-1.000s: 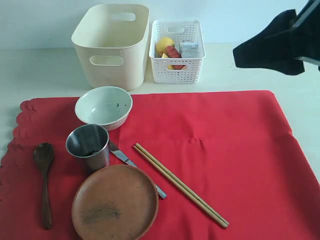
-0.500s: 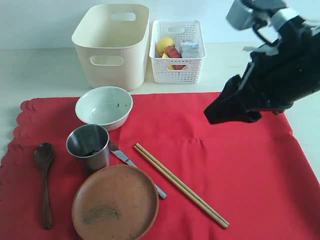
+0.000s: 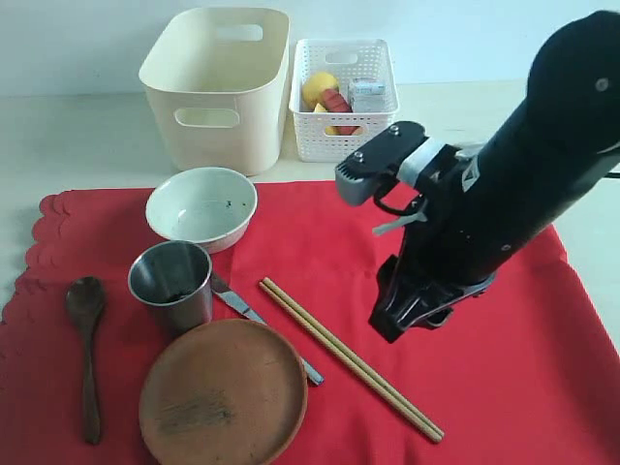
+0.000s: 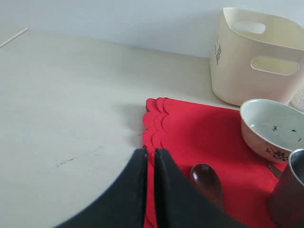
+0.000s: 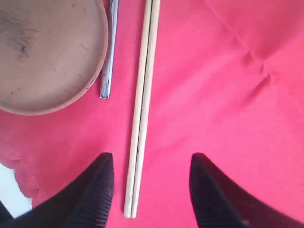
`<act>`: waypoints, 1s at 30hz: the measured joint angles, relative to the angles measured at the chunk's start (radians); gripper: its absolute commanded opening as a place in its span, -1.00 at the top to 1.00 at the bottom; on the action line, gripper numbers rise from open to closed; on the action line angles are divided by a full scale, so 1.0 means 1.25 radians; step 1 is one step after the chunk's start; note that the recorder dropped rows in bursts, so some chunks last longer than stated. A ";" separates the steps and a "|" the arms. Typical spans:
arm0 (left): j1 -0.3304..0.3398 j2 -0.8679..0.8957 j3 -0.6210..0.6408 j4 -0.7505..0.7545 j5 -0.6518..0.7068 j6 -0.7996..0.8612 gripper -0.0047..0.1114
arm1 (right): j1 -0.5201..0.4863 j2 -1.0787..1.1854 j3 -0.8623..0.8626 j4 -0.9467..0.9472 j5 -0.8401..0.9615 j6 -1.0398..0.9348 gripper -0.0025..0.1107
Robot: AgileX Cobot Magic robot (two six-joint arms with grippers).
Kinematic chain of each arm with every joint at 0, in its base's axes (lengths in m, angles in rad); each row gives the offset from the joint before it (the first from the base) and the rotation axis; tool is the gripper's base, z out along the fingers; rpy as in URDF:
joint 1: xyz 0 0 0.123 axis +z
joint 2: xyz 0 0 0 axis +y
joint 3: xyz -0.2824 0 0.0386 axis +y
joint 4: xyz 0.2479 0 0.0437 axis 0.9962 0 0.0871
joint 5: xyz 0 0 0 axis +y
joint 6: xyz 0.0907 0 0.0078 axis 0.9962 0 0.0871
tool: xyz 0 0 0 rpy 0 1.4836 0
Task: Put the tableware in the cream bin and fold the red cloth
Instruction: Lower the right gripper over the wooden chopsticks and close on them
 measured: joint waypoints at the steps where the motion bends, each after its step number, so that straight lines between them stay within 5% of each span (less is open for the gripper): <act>1: 0.000 0.000 0.000 0.000 0.000 0.000 0.79 | 0.012 0.010 0.000 -0.012 -0.006 0.014 0.11; 17: 0.000 0.000 0.000 0.000 0.000 0.000 0.79 | 0.171 0.180 0.000 -0.208 -0.097 0.253 0.11; 30: 0.000 0.000 0.000 0.000 0.000 0.000 0.79 | 0.181 0.262 -0.024 -0.222 -0.100 0.284 0.11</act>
